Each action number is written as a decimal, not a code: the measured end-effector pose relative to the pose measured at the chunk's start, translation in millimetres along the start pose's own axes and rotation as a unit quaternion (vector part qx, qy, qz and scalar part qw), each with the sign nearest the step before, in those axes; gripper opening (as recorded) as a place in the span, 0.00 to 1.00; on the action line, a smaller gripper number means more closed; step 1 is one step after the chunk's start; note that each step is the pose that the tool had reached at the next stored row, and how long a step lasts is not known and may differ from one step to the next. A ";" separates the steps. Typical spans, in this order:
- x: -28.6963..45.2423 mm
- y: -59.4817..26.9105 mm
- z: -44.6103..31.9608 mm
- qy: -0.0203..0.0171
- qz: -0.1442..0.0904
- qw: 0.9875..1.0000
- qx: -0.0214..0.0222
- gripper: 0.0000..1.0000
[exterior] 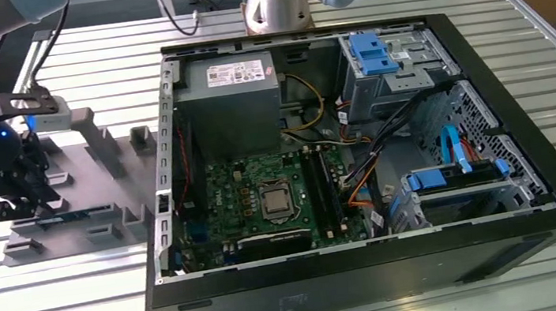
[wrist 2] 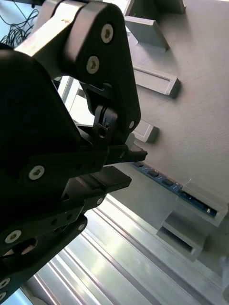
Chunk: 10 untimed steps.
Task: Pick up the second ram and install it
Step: 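Pick up the second ram and move it above second insertion slot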
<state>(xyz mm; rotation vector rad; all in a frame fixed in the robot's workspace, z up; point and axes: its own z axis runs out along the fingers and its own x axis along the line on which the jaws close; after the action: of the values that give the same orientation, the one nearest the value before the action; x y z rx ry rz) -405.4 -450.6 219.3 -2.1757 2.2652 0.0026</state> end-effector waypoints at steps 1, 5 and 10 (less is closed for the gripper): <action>0.1 0.0 0.8 0.000 0.000 1.000 0.001 0.32; 0.3 0.2 3.9 0.000 0.000 1.000 0.004 0.32; 0.4 0.4 6.9 0.000 0.000 1.000 0.005 0.32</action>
<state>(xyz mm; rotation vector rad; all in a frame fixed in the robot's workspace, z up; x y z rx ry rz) -405.8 -451.0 212.4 -2.1711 2.2603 -0.0074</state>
